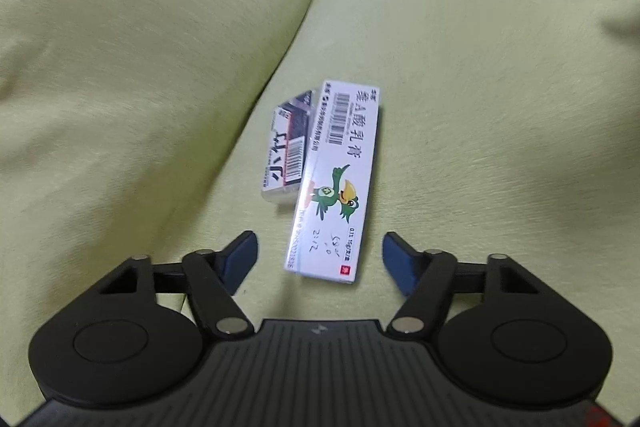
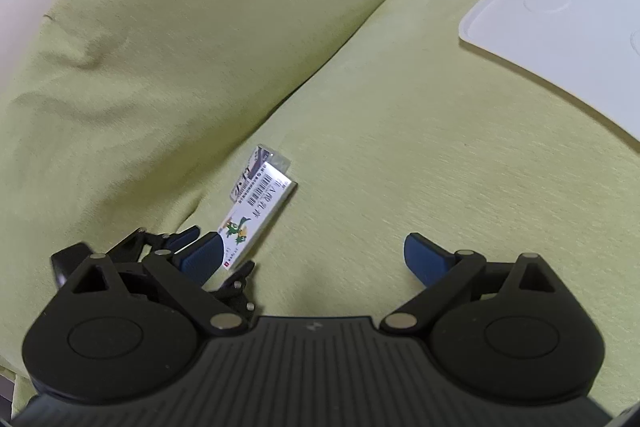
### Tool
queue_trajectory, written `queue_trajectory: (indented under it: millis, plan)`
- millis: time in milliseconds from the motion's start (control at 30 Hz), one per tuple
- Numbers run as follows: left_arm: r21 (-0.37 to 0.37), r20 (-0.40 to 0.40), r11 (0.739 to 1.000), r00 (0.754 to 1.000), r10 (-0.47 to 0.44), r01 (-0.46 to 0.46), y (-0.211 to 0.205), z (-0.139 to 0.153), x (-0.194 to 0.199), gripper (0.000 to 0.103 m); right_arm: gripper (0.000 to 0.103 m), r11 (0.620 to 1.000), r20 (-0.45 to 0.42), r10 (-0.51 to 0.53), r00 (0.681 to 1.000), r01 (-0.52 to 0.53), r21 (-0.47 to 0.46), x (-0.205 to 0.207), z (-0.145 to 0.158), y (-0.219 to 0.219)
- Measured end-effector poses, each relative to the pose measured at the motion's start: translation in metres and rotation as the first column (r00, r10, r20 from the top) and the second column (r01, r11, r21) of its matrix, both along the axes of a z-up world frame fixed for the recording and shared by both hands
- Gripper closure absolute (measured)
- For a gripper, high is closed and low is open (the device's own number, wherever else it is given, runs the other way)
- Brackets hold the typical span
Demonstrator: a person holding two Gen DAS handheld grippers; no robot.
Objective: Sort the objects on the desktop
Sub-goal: 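Move the left gripper down over the white-and-green medicine box, then close the left gripper on the white-and-green box and lift it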
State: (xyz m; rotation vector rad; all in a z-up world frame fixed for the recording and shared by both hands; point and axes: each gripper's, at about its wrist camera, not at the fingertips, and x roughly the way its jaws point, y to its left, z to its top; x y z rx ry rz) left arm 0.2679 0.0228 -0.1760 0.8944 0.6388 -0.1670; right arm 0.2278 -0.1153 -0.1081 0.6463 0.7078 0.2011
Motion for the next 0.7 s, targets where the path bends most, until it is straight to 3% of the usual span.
queue_trajectory:
  millis: [167, 233, 400, 700]
  plan:
    - [-0.002, -0.012, 1.0, 1.0, -0.007, 0.007, 0.0, -0.004, 0.002, 0.043, 0.007, 1.0, -0.004, 0.004, 1.0, -0.004, 0.004, -0.002, 0.001, -0.004]
    - [-0.012, -0.023, 1.0, 1.0, 0.002, -0.002, 0.0, -0.004, 0.001, 0.055, 0.007, 1.0, -0.005, 0.003, 1.0, -0.003, 0.005, -0.002, 0.0, -0.006]
    - [-0.052, -0.035, 0.998, 0.999, 0.019, -0.02, 0.003, 0.004, -0.012, 0.056, 0.007, 1.0, -0.019, 0.002, 1.0, -0.002, 0.016, -0.003, -0.003, -0.007]
    - [-0.261, -0.118, 0.965, 0.993, -0.029, -0.003, 0.004, 0.029, -0.079, 0.058, 0.007, 0.999, -0.004, 0.035, 0.999, -0.034, 0.038, -0.007, 0.003, -0.008]
